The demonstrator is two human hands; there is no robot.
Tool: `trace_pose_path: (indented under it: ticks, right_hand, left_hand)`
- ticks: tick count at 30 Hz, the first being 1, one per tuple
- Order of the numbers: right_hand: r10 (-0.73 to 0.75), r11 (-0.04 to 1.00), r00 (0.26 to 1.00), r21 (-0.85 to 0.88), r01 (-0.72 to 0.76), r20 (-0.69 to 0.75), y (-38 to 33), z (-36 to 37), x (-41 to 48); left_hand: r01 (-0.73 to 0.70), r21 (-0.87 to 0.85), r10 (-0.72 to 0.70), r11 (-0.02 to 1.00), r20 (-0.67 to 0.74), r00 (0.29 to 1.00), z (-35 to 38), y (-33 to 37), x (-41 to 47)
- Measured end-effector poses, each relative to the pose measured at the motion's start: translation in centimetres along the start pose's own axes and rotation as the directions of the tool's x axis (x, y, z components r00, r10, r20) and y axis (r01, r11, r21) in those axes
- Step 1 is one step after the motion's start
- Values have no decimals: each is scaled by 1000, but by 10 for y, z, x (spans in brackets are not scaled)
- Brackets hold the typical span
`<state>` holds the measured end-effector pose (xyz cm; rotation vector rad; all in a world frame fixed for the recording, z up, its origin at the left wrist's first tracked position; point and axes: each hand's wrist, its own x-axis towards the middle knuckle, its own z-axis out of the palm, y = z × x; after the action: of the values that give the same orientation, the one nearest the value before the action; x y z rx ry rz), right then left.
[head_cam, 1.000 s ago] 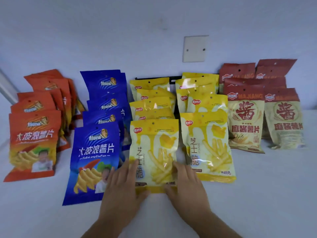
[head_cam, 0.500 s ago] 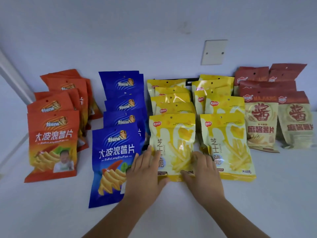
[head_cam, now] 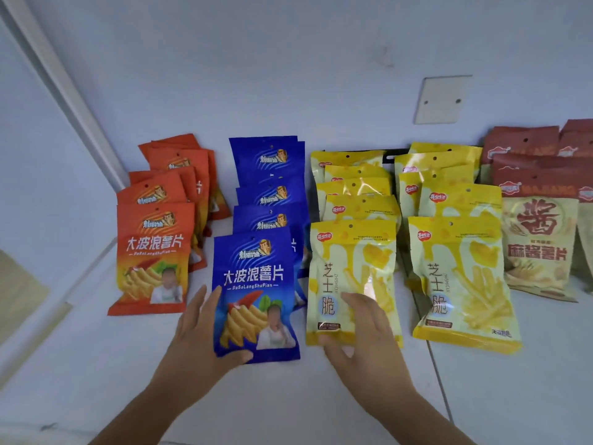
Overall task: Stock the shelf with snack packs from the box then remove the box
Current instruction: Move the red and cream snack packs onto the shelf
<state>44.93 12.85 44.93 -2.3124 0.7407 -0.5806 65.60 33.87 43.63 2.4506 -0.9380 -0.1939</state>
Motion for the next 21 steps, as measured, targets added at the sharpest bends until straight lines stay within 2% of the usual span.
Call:
trace_pose_path:
  ticks: [3, 6, 10, 14, 17, 21]
  right_hand:
    - [6, 986, 981, 161, -38, 195, -28, 18, -2]
    - [-23, 992, 961, 128, -13, 276, -47, 33, 6]
    - [6, 988, 974, -151, 29, 228, -57, 47, 23]
    - [24, 960, 983, -277, 28, 183, -70, 55, 39]
    - [1, 924, 997, -382, 28, 75, -64, 74, 55]
    - [52, 875, 994, -484, 0, 94, -55, 97, 77]
  left_hand:
    - [22, -68, -18, 997, 61, 998, 9, -17, 2]
    - [-23, -152, 32, 988, 55, 998, 19, -21, 13]
    - [-102, -179, 116, 979, 69, 991, 24, -11, 29]
    - [-139, -205, 154, 969, 57, 986, 25, -15, 51]
    - [-176, -209, 184, 962, 19, 983, 29, -16, 67]
    - [-201, -169, 196, 965, -45, 980, 30, -14, 86]
